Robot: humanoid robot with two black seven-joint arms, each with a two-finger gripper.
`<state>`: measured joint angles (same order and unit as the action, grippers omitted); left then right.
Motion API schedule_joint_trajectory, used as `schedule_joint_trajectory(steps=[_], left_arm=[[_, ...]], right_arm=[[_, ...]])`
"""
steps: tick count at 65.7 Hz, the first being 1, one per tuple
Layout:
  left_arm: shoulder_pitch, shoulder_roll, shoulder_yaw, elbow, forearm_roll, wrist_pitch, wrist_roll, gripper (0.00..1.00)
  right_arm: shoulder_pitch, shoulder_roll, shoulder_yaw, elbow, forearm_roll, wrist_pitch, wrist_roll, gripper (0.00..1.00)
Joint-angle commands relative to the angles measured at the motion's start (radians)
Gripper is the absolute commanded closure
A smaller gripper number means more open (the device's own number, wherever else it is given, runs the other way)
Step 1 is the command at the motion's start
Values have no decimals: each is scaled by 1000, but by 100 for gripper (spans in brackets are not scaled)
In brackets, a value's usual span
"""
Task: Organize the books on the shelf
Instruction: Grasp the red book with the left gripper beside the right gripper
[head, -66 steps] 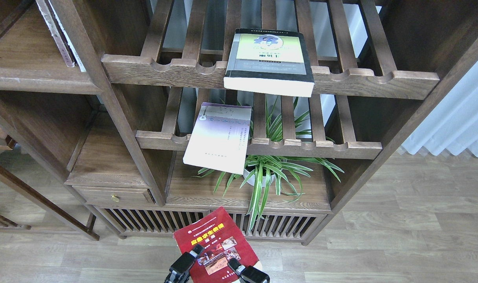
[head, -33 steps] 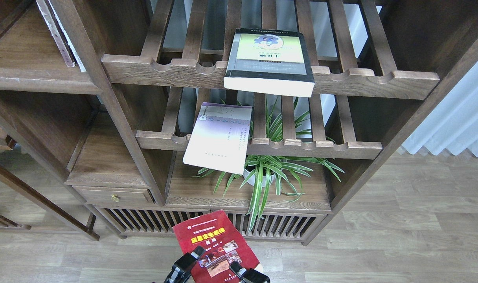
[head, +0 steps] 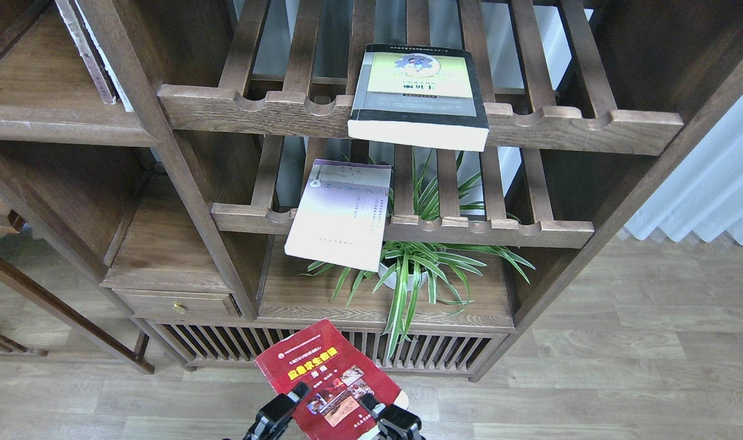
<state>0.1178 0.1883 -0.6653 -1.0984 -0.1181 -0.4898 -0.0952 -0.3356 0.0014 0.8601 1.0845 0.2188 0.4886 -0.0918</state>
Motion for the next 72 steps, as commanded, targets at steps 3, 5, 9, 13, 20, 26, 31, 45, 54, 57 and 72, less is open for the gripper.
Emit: schedule_joint_trajectory(steps=[3, 5, 9, 13, 20, 26, 31, 45, 54, 57, 72], left_arm=[[11, 39, -186, -3, -3, 1, 11, 93], [11, 42, -192, 2, -3, 1, 9, 93], [8, 40, -200, 6, -3, 1, 9, 93], [6, 40, -198, 2, -3, 1, 9, 93], [9, 39, -197, -3, -5, 1, 11, 93], [14, 43, -201, -3, -9, 1, 9, 93], [17, 48, -217, -3, -14, 1, 8, 93], [19, 49, -289, 5, -18, 1, 2, 93], [17, 54, -304, 8, -29, 1, 3, 93], [17, 56, -304, 8, -31, 1, 3, 93], [14, 56, -309, 8, -31, 1, 3, 93]], right_arm=[[1, -1, 69, -3, 2, 0, 6, 5], [3, -1, 69, -5, 2, 0, 6, 5], [3, -1, 68, -5, 4, 0, 6, 5], [6, -1, 66, -5, 2, 0, 4, 5], [9, -1, 54, -5, -1, 0, 3, 1], [9, -1, 53, -5, 2, 0, 6, 1], [7, -1, 51, -5, 4, 0, 7, 1], [7, -1, 48, -5, 2, 0, 9, 1], [7, -1, 48, -5, 2, 0, 7, 1], [7, -1, 48, -5, 1, 0, 7, 1], [7, -1, 42, -5, -4, 0, 0, 1]])
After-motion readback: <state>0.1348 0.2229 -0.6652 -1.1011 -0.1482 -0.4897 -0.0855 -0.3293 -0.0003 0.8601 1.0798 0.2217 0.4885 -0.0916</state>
